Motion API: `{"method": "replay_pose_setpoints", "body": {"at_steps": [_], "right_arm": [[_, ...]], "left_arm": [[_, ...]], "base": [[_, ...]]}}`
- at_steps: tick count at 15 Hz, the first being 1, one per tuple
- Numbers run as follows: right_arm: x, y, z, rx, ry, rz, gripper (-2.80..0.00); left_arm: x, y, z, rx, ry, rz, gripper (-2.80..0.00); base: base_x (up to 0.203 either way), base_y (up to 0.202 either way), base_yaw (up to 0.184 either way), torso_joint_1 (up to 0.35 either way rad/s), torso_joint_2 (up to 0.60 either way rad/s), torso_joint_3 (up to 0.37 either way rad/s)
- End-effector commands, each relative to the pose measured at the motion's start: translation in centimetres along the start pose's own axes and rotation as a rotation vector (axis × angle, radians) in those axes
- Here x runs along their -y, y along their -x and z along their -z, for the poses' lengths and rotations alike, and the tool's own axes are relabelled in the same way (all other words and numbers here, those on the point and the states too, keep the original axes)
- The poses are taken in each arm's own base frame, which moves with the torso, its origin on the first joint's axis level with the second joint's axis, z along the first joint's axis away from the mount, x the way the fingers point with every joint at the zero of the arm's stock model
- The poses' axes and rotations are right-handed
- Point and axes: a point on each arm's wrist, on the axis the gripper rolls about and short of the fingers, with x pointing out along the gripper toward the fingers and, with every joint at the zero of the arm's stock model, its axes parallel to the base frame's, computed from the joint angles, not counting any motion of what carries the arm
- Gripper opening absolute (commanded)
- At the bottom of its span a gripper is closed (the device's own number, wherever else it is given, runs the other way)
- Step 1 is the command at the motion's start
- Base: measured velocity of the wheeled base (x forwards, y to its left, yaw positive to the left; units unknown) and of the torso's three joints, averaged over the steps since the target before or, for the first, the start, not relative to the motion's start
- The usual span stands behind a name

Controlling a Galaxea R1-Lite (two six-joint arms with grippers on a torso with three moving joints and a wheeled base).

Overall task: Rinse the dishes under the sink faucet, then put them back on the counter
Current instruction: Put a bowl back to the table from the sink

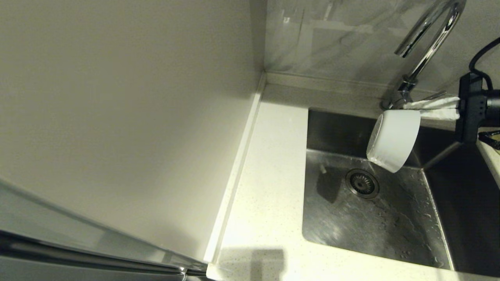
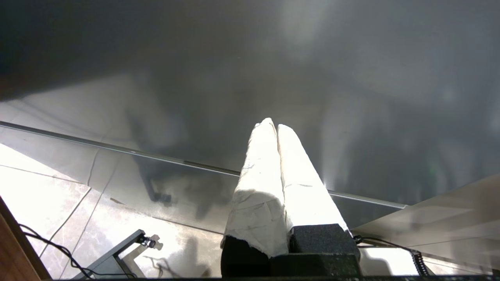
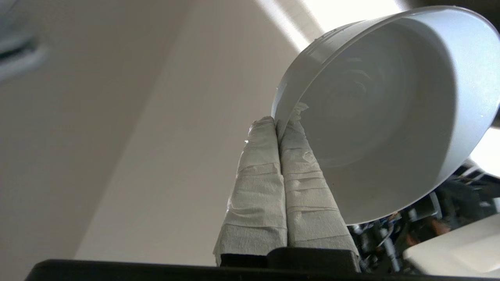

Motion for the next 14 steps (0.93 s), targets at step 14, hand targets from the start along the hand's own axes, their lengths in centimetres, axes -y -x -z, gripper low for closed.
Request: {"method": "replay_pose_setpoints", "body": {"at_steps": [14], "right_arm": [[6.4, 10.7, 6.2, 0.600, 0.892, 1.157, -2.80]], "left_arm": [[0.0, 0.0, 0.0, 0.003, 0.001, 0.000, -2.80]], "base": [[0.000, 0.000, 0.000, 0.000, 0.00, 0.000]]}}
